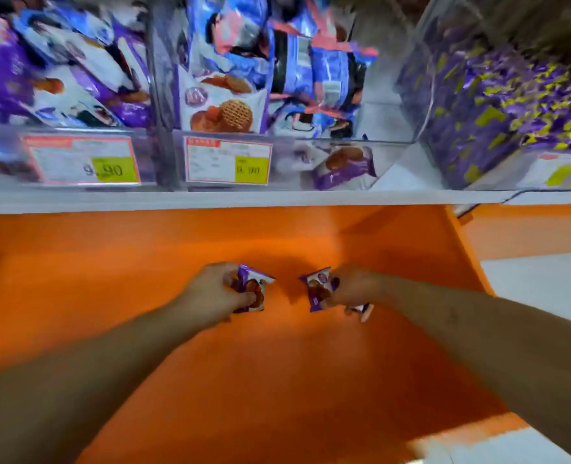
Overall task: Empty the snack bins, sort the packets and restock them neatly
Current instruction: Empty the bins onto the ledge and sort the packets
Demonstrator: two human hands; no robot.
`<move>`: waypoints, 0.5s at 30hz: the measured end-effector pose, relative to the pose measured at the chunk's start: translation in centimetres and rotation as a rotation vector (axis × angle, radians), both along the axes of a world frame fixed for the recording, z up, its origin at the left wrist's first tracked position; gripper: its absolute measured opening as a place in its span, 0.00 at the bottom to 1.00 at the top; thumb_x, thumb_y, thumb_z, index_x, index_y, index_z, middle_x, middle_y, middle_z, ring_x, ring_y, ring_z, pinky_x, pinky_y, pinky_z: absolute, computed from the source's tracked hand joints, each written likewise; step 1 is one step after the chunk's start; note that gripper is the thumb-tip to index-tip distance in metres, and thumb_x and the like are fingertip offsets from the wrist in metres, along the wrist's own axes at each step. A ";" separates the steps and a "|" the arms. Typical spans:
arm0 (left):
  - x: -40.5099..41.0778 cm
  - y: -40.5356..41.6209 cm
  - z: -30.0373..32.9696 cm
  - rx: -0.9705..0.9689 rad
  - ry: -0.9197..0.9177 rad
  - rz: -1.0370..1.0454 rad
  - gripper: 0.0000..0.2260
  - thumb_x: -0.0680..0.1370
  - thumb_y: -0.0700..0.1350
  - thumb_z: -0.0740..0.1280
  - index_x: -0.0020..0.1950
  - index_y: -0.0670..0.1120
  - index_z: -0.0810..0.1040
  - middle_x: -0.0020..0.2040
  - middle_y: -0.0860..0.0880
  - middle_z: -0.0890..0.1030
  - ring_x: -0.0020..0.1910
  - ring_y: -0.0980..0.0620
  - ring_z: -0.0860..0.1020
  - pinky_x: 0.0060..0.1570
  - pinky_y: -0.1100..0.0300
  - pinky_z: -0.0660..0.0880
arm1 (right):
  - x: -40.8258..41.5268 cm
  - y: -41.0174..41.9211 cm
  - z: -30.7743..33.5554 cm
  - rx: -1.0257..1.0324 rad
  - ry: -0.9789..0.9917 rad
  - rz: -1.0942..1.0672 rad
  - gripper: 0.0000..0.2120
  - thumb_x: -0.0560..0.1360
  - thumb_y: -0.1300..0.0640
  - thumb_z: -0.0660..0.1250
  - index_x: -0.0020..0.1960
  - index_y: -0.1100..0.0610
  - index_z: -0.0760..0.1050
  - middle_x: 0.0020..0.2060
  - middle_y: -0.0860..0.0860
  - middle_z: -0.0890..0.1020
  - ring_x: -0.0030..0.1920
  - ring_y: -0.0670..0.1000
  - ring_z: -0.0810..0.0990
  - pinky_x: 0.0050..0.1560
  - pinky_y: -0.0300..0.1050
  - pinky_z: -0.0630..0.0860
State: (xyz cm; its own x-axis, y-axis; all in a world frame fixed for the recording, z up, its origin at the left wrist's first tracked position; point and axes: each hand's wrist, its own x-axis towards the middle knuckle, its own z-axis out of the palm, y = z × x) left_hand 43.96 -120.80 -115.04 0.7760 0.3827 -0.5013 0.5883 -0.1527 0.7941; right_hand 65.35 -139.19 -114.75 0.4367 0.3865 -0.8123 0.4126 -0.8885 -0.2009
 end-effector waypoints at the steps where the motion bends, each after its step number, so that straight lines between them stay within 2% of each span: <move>1: 0.9 0.0 -0.8 0.003 0.006 -0.010 0.10 0.77 0.42 0.75 0.57 0.52 0.83 0.50 0.49 0.86 0.47 0.46 0.85 0.34 0.56 0.79 | 0.5 0.0 -0.7 0.019 0.017 -0.016 0.09 0.76 0.53 0.77 0.49 0.55 0.80 0.41 0.55 0.85 0.47 0.56 0.89 0.39 0.61 0.86; 4: 3.5 -0.4 -2.9 -0.002 0.001 -0.034 0.08 0.78 0.42 0.75 0.56 0.50 0.83 0.51 0.47 0.85 0.49 0.42 0.85 0.37 0.54 0.79 | 2.2 0.0 -2.0 0.073 0.029 -0.032 0.08 0.74 0.51 0.75 0.47 0.56 0.83 0.37 0.51 0.86 0.40 0.53 0.87 0.41 0.57 0.87; 5: 4.2 -0.6 -3.5 -0.006 0.004 -0.029 0.08 0.77 0.42 0.75 0.55 0.51 0.83 0.51 0.47 0.86 0.48 0.42 0.85 0.37 0.53 0.79 | 2.7 -0.1 -2.2 0.075 0.016 -0.029 0.09 0.74 0.51 0.74 0.48 0.56 0.84 0.37 0.51 0.86 0.39 0.52 0.86 0.43 0.55 0.87; 7: 5.9 -0.9 -4.6 0.004 -0.004 -0.008 0.09 0.77 0.43 0.76 0.54 0.53 0.83 0.50 0.49 0.86 0.47 0.43 0.85 0.40 0.47 0.81 | 3.9 -0.6 -2.9 0.113 -0.035 -0.074 0.09 0.76 0.56 0.75 0.55 0.56 0.83 0.43 0.53 0.86 0.43 0.56 0.87 0.46 0.58 0.87; 9: 7.7 -1.3 -5.4 -0.002 -0.030 0.018 0.12 0.76 0.43 0.76 0.58 0.53 0.82 0.52 0.49 0.86 0.47 0.44 0.84 0.45 0.45 0.81 | 4.9 -1.4 -3.3 0.227 -0.073 -0.191 0.17 0.75 0.60 0.78 0.61 0.51 0.80 0.50 0.53 0.85 0.45 0.56 0.87 0.45 0.56 0.87; 12: 9.0 -2.0 -5.7 -0.051 -0.033 0.028 0.21 0.76 0.39 0.75 0.67 0.52 0.78 0.59 0.47 0.83 0.46 0.48 0.81 0.47 0.52 0.77 | 5.6 -2.3 -3.3 0.350 -0.124 -0.257 0.30 0.73 0.61 0.78 0.70 0.46 0.71 0.56 0.50 0.81 0.49 0.50 0.83 0.40 0.41 0.81; 13: 8.9 -2.2 -5.7 -0.053 -0.020 0.019 0.24 0.76 0.38 0.74 0.70 0.51 0.76 0.61 0.47 0.82 0.46 0.48 0.80 0.47 0.55 0.76 | 5.5 -2.4 -3.3 0.370 -0.123 -0.265 0.35 0.72 0.62 0.78 0.74 0.47 0.69 0.59 0.50 0.80 0.53 0.50 0.82 0.42 0.41 0.80; 15: 7.9 -2.4 -5.4 -0.026 0.002 -0.013 0.26 0.77 0.36 0.72 0.72 0.52 0.74 0.63 0.49 0.81 0.44 0.51 0.80 0.41 0.60 0.75 | 5.3 -2.5 -3.5 0.418 -0.090 -0.318 0.44 0.71 0.64 0.78 0.81 0.48 0.62 0.65 0.51 0.79 0.60 0.51 0.82 0.53 0.48 0.83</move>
State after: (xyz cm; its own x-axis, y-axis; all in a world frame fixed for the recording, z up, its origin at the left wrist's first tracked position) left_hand 51.90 -123.19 -120.42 0.7794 0.3596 -0.5130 0.5884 -0.1391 0.7965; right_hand 70.64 -141.70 -118.21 0.6461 0.5061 -0.5713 0.1679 -0.8244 -0.5405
